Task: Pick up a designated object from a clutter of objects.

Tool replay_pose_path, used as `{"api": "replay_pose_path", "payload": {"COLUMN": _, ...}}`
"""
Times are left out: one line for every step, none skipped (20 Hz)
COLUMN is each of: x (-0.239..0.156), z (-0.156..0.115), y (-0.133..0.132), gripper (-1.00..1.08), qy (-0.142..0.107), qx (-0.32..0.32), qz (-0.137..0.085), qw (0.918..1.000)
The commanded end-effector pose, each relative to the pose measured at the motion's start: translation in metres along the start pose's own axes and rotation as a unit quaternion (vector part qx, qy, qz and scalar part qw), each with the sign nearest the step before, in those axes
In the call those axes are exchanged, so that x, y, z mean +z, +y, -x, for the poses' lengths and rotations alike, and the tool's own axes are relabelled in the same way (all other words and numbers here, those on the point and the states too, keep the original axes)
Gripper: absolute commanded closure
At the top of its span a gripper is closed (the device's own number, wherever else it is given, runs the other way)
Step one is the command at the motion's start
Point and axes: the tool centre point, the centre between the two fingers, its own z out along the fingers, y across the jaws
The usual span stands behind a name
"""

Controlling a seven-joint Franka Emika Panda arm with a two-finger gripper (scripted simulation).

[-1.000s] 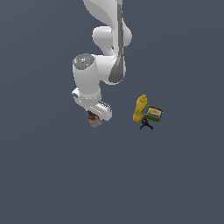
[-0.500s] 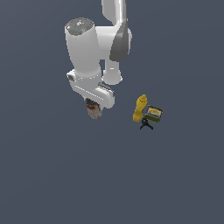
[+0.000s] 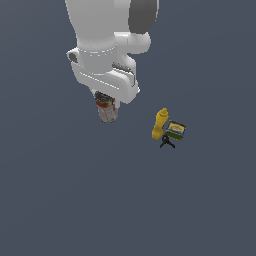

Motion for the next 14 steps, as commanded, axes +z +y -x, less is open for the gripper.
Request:
{"api": "replay_pose_path", "payload": {"x": -0.025, "z": -0.001, "y": -0.004, "gripper": 1.08, "qy": 0.001, "qx": 0.0, "qz": -0.001, "qw": 1.0}}
{"api": "replay_pose_path", "payload": {"x": -0.033, "z": -0.002, "y": -0.005, "gripper": 1.08, "qy": 0.001, "qx": 0.0, "qz": -0.001, "qw": 1.0}}
{"api": "replay_pose_path", "payload": {"x": -0.04, "z": -0.002, "y": -0.006, "gripper": 1.08, "qy": 0.001, "qx": 0.0, "qz": -0.001, "qw": 1.0}}
{"api": "replay_pose_path", "payload": {"x": -0.047, "z": -0.003, "y": -0.008, "gripper": 1.08, "qy": 0.001, "qx": 0.0, "qz": -0.001, "qw": 1.0}}
{"api": "replay_pose_path", "payload": {"x": -0.054, "z": -0.003, "y": -0.009, "gripper": 1.08, "qy": 0.001, "qx": 0.0, "qz": -0.001, "qw": 1.0}}
{"api": "replay_pose_path", "payload": {"x": -0.06, "z": -0.004, "y": -0.01, "gripper": 1.08, "qy": 0.001, "qx": 0.0, "qz": -0.001, "qw": 1.0}}
{"api": "replay_pose_path", "payload": {"x": -0.065, "z": -0.004, "y": -0.011, "gripper": 1.08, "qy": 0.001, "qx": 0.0, "qz": -0.001, "qw": 1.0}}
{"api": "replay_pose_path", "payload": {"x": -0.07, "z": -0.005, "y": -0.012, "gripper": 1.08, "qy": 0.001, "qx": 0.0, "qz": -0.001, "qw": 1.0}}
{"api": "replay_pose_path", "payload": {"x": -0.074, "z": -0.005, "y": -0.013, "gripper": 1.08, "qy": 0.001, "qx": 0.0, "qz": -0.001, "qw": 1.0}}
{"api": "replay_pose_path", "payload": {"x": -0.078, "z": -0.005, "y": -0.013, "gripper": 1.08, "qy": 0.001, "qx": 0.0, "qz": -0.001, "qw": 1.0}}
{"api": "replay_pose_path", "payload": {"x": -0.082, "z": -0.006, "y": -0.014, "gripper": 1.08, "qy": 0.001, "qx": 0.0, "qz": -0.001, "qw": 1.0}}
{"api": "replay_pose_path", "payload": {"x": -0.084, "z": -0.006, "y": -0.015, "gripper": 1.08, "qy": 0.001, "qx": 0.0, "qz": -0.001, "qw": 1.0}}
{"api": "replay_pose_path", "payload": {"x": -0.087, "z": -0.006, "y": -0.015, "gripper": 1.08, "qy": 0.001, "qx": 0.0, "qz": -0.001, "qw": 1.0}}
{"api": "replay_pose_path", "payload": {"x": -0.089, "z": -0.007, "y": -0.015, "gripper": 1.08, "qy": 0.001, "qx": 0.0, "qz": -0.001, "qw": 1.0}}
